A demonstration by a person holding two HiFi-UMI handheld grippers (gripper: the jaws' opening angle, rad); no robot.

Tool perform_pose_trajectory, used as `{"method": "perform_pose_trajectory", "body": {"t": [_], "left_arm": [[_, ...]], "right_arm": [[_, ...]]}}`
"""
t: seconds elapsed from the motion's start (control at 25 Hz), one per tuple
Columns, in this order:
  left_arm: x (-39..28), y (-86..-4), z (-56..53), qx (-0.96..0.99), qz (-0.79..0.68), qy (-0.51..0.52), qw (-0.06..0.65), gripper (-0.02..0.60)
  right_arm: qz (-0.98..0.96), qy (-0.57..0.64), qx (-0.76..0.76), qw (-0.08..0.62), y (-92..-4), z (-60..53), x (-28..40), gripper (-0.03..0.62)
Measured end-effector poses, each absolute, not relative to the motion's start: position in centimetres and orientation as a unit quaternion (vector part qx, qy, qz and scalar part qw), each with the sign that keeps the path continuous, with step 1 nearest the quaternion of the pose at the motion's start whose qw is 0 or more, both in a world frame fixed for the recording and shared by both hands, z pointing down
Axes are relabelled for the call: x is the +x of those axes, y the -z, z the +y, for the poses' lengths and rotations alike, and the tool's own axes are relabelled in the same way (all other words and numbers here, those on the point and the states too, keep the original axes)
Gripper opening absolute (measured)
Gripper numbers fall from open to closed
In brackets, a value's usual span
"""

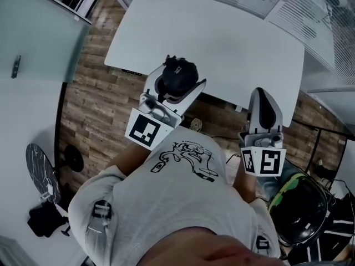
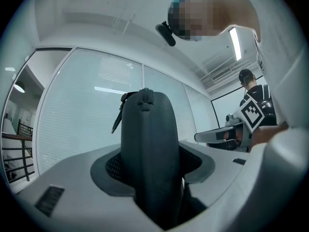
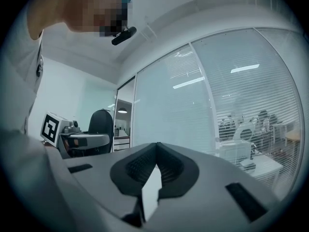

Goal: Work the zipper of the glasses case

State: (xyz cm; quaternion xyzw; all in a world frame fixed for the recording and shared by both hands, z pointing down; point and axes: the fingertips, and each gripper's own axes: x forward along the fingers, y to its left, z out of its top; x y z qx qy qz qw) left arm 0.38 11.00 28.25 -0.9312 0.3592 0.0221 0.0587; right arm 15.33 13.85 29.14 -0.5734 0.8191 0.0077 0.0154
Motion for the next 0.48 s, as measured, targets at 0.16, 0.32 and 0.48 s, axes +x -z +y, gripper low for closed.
{"method": "perform_pose_trajectory", "body": {"t": [0.16,0.32,0.48], "left_arm": [[0.8,-28.6,10.2,-0.931,0.361,-0.016,0.057,0.253],[1.1,-28.7,8.8,-0.932,0.358,-0.017,0.060,0.253],[1.2,-28.3,6.8,-0.933,0.354,-0.021,0.061,0.253]], "right_arm": [[0.821,-0.003,-0.571,0.017,-29.3,13.1,15.6,0.005],[0.820,-0.001,-0.572,0.014,-29.7,11.8,15.8,0.005],[0.820,-0.005,-0.573,0.012,-29.1,9.9,15.6,0.005]]}}
